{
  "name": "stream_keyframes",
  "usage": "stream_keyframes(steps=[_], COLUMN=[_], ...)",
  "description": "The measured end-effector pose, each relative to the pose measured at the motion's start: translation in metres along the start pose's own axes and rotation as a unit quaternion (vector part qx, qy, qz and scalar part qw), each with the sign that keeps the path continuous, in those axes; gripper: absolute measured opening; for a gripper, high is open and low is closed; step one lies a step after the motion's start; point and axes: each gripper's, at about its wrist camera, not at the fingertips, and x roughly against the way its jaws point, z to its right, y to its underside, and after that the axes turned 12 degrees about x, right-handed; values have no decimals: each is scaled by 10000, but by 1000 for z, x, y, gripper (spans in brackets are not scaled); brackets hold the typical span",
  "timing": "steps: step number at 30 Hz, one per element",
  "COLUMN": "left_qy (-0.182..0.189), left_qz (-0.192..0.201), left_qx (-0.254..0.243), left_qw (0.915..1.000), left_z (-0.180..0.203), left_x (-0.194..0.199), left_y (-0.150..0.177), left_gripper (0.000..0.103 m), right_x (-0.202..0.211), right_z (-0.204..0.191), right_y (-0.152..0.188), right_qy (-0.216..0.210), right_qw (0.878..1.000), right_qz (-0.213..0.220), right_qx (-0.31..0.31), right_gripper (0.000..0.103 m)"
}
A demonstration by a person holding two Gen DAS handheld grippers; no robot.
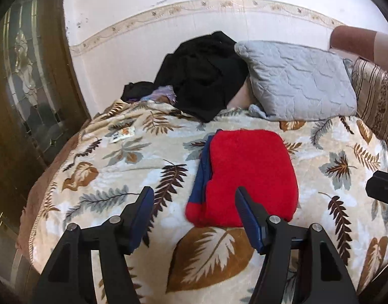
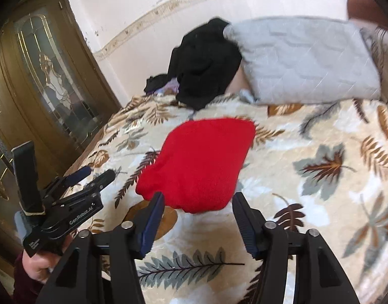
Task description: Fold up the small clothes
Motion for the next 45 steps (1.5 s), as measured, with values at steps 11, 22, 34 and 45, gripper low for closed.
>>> stream_keyframes(steps=[11,22,34,45], left_qy=[-329,-500,-125,1557], left_qz=[530,751,554,-1611], left_qx=[208,220,125,431], left_qw=[9978,9957,9983,9736], left_z=[-18,-25,-25,-29], left_x=[72,117,114,-136], left_y=[-10,-6,-5,-35], left_gripper=[88,89,89,89], right_x=[54,82,89,-93], right_z=[-37,-57,-60,69], right_y=[5,10,7,-16], right_qy=[460,588,476,-1064], right_qw=[9984,9971,9974,9795], right_qz=[292,449,536,-481], right_qx=[163,180,51,-1639], right_gripper=[65,65,70,75])
